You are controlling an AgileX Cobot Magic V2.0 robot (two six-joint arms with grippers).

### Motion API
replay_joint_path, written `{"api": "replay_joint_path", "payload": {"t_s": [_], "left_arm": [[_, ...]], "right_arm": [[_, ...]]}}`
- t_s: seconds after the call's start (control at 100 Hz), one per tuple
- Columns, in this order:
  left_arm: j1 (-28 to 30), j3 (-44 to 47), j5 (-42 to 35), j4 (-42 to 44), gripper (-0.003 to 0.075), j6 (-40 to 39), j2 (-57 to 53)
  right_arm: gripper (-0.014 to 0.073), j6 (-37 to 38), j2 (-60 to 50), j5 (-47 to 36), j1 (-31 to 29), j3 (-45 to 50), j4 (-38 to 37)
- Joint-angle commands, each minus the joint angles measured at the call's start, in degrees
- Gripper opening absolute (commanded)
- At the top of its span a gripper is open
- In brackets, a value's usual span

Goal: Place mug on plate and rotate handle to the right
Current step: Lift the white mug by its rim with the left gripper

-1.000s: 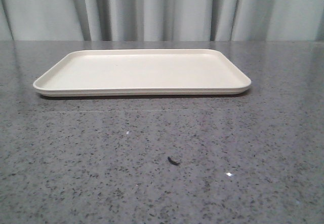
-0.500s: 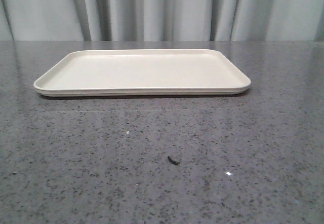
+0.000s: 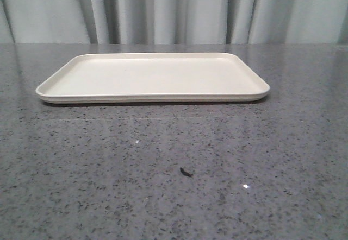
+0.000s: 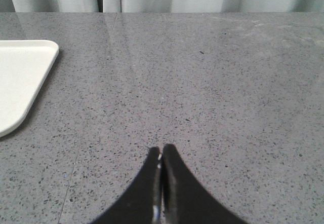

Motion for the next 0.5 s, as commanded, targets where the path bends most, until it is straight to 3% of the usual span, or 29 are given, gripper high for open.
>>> {"api": "replay_joint_path", "payload": {"t_s": [0.0, 0.11, 0.18, 0.29, 0.49], "left_arm": [[0.11, -1.98, -4.68, -0.18, 0.0099, -0.04, 0.69], [0.11, -1.98, -4.68, -0.18, 0.03, -0.04, 0.69], [0.11, -2.12, -4.18, -0.18, 0.0379, -0.49, 0.87], [1.16, -4.61, 1.88, -0.02, 0.0401, -5.44, 2.68], [3.81, -11.42, 7.03, -0.51, 0.0401, -5.57, 9.19]], "right_arm": [[-0.0069, -0.54, 1.07, -4.39, -0.33, -2.06, 0.1], [-0.0069, -0.54, 1.07, -4.39, -0.33, -2.06, 0.1], [-0.0069, -0.54, 1.07, -4.39, -0.33, -2.06, 0.1], [-0.0069, -0.54, 1.07, -4.39, -0.33, -2.06, 0.1], [-0.0069, -0.54, 1.07, -4.39, -0.33, -2.06, 0.1]]}}
